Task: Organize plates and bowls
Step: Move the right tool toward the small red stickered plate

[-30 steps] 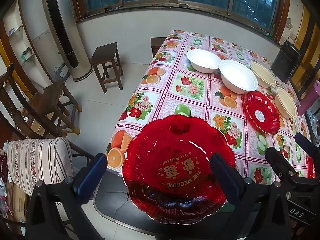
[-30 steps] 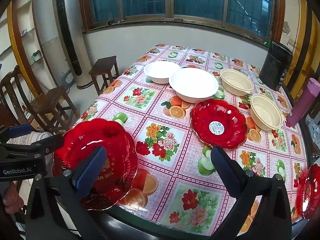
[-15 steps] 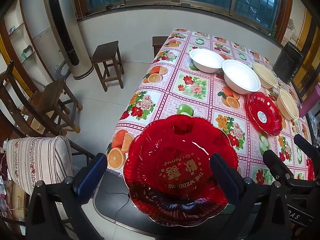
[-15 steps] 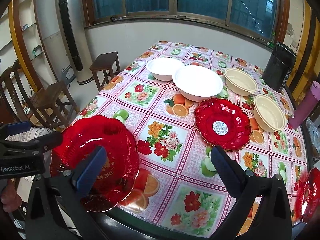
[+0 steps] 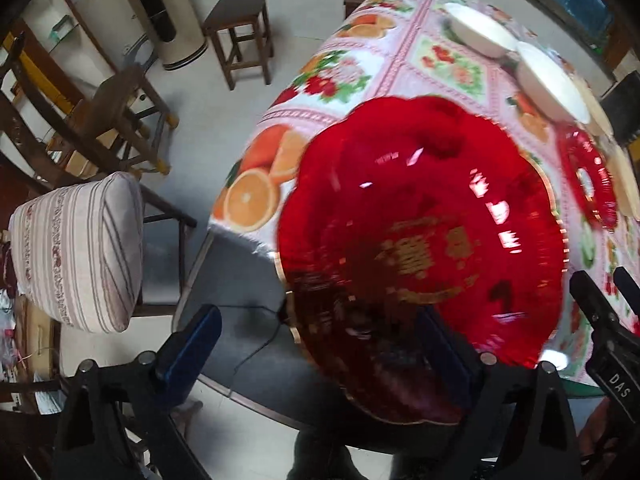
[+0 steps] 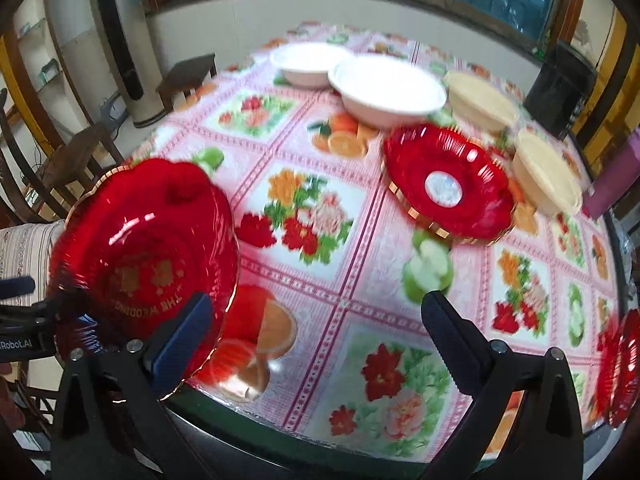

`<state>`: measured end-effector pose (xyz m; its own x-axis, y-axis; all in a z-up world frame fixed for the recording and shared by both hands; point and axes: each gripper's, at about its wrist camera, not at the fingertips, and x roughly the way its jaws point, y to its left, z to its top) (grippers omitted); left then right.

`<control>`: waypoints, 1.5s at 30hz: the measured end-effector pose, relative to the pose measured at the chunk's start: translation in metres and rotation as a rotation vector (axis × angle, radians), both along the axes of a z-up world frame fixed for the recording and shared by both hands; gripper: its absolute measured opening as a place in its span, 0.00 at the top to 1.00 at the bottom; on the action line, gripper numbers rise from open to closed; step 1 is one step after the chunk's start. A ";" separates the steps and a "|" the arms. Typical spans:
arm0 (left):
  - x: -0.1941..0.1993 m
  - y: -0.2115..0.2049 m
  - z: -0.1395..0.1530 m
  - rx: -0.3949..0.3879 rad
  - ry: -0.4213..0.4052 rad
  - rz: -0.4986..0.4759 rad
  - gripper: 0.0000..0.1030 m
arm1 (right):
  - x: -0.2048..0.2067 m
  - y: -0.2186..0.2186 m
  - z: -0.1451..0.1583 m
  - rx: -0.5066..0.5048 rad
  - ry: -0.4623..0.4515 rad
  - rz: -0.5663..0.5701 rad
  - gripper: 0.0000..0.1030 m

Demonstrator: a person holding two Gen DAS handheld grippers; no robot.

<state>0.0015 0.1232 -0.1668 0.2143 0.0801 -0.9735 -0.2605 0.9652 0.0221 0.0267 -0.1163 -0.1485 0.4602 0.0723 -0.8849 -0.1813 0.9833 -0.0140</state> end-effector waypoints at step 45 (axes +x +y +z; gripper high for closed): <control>0.019 -0.050 0.053 0.104 -0.180 -0.138 0.25 | 0.014 -0.043 -0.003 0.284 0.084 0.011 0.68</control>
